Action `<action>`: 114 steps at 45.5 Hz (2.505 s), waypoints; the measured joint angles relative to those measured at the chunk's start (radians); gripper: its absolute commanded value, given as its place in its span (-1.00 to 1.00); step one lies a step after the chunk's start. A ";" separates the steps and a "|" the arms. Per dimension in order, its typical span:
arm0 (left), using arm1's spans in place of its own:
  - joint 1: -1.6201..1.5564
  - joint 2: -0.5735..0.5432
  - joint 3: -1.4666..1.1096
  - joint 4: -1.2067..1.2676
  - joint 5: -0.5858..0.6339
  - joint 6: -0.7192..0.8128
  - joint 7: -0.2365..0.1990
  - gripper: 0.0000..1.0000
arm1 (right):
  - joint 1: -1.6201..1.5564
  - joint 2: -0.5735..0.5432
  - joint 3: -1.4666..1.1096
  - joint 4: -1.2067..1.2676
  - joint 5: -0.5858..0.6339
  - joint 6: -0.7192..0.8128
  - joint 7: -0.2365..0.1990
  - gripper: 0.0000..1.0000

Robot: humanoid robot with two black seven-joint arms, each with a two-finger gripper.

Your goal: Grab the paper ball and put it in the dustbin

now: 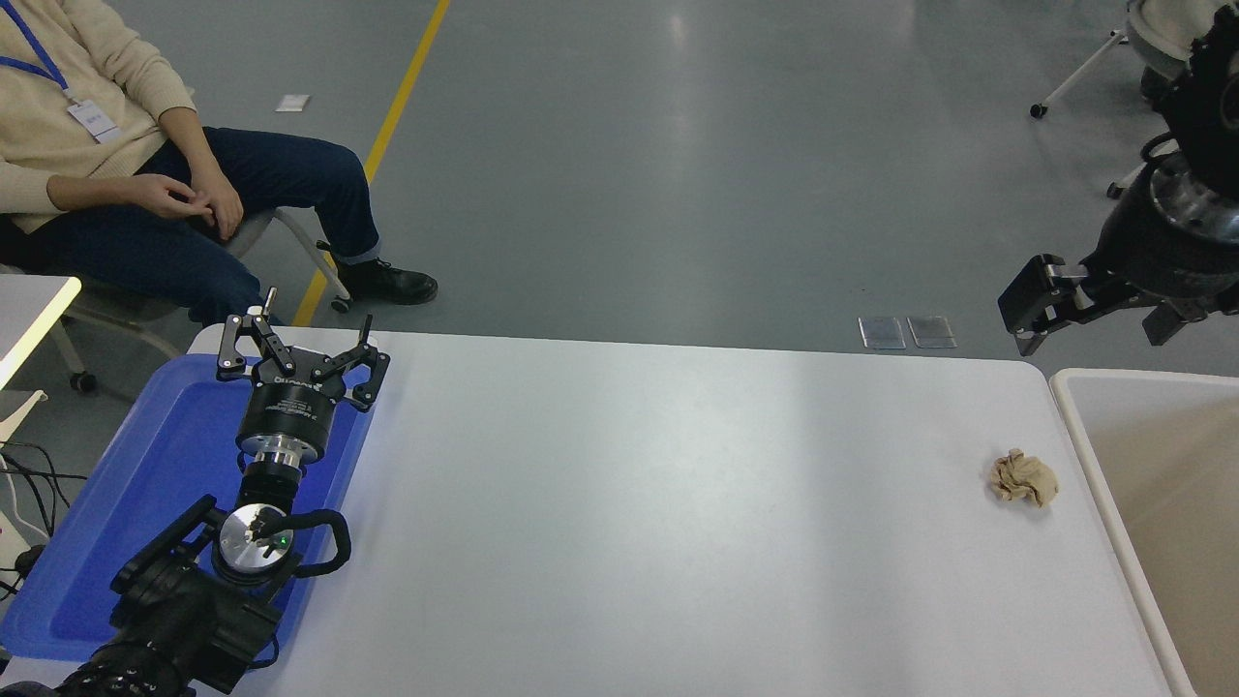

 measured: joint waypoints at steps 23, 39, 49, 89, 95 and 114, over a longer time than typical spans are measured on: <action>-0.001 -0.001 0.000 0.000 -0.001 0.000 0.004 1.00 | -0.013 0.000 0.001 0.000 0.000 0.000 0.000 1.00; -0.001 0.000 0.000 0.000 -0.001 0.000 0.004 1.00 | -0.024 0.001 0.003 -0.001 0.000 0.000 0.000 1.00; -0.001 0.000 0.000 0.000 -0.001 0.000 0.004 1.00 | -0.026 0.000 0.003 -0.001 0.000 0.000 0.000 1.00; 0.000 0.000 -0.001 0.000 -0.003 0.000 0.003 1.00 | -0.139 -0.030 0.031 -0.027 0.010 -0.010 0.001 1.00; 0.001 0.000 -0.001 0.001 -0.004 0.000 0.002 1.00 | -0.186 -0.060 0.037 -0.030 0.006 -0.074 0.001 1.00; 0.001 0.000 -0.002 0.001 -0.005 0.002 -0.002 1.00 | -0.472 -0.207 0.223 -0.154 -0.101 -0.254 0.001 1.00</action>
